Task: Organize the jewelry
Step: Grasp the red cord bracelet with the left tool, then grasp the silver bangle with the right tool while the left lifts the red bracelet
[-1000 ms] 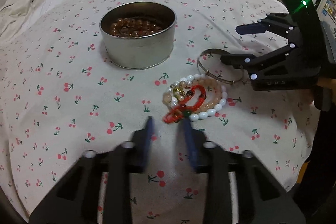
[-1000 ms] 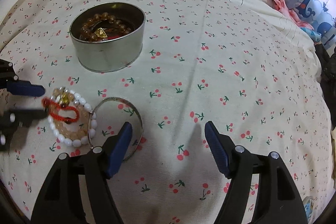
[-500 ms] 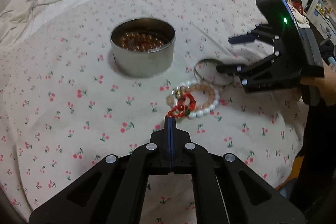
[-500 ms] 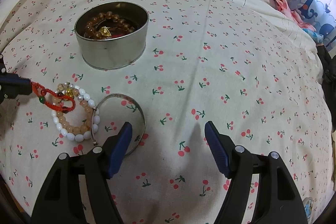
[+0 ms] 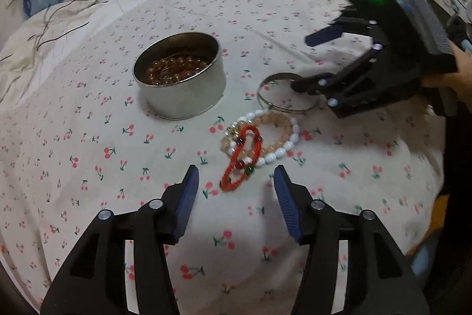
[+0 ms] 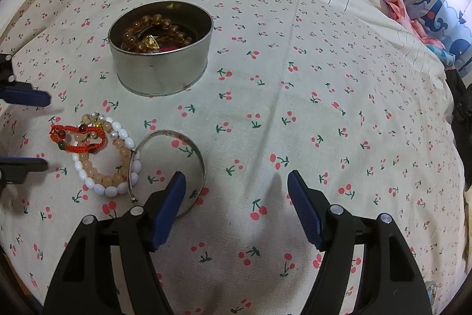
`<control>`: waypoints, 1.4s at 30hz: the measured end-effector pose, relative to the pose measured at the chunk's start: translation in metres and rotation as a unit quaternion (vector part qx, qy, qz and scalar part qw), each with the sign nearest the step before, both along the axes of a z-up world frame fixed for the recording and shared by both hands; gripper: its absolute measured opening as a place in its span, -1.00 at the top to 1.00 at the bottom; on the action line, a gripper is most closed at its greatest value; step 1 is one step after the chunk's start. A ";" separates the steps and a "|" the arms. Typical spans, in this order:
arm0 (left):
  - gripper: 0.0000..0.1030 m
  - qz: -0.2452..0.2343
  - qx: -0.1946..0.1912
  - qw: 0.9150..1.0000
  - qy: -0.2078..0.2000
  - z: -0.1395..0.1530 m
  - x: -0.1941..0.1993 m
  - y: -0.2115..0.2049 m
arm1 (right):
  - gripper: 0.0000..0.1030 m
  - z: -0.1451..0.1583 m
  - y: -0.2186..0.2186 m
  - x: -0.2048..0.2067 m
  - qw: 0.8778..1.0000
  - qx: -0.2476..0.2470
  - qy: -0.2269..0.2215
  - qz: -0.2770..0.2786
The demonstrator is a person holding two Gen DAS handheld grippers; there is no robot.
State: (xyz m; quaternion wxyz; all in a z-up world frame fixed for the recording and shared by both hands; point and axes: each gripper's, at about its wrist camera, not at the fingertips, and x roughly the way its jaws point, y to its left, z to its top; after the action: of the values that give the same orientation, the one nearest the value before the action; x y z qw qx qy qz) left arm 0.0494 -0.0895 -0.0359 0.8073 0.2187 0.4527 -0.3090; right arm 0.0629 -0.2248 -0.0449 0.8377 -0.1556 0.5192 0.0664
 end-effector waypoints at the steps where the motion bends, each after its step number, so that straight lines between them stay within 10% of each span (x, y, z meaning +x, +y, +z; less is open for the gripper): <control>1: 0.01 0.007 0.008 1.000 0.005 -0.006 0.003 -0.002 | -0.33 0.000 0.000 0.000 1.000 0.002 0.001 0.000; 4: 0.11 0.022 0.020 0.999 0.021 -0.018 0.009 -0.006 | -0.32 0.001 0.000 0.001 1.000 0.005 0.000 0.004; 7: 0.86 0.025 0.006 0.999 0.034 -0.011 0.012 -0.001 | 0.02 0.001 0.001 0.000 1.000 0.011 0.004 0.009; 13: 0.87 0.026 -0.036 0.998 0.045 0.003 0.010 0.021 | 0.22 -0.002 0.007 -0.002 1.000 0.011 0.007 0.020; 17: 0.87 0.057 -0.066 0.995 0.043 0.015 0.020 0.038 | 0.79 0.000 0.008 -0.004 0.999 0.019 0.004 0.025; 24: 0.87 0.079 -0.067 0.994 0.039 0.014 0.030 0.044 | 0.92 0.015 0.005 -0.005 0.997 0.067 -0.014 0.030; 34: 0.87 0.077 -0.059 0.994 0.039 0.012 0.028 0.037 | 0.91 -0.001 0.009 0.000 0.997 0.063 0.022 0.033; 38: 0.87 0.080 -0.060 0.994 0.039 0.013 0.027 0.039 | -0.19 0.009 0.003 0.000 0.993 0.113 0.007 0.030; 42: 0.87 0.079 -0.060 0.994 0.039 0.014 0.027 0.040 | -0.27 0.014 0.011 -0.003 0.997 0.064 -0.029 0.037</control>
State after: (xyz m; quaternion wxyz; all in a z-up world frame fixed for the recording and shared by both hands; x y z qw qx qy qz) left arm 0.0763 -0.0500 -0.0224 0.8227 0.1213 0.4799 -0.2795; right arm 0.0594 -0.2133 -0.0310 0.8575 -0.1225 0.4835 0.1259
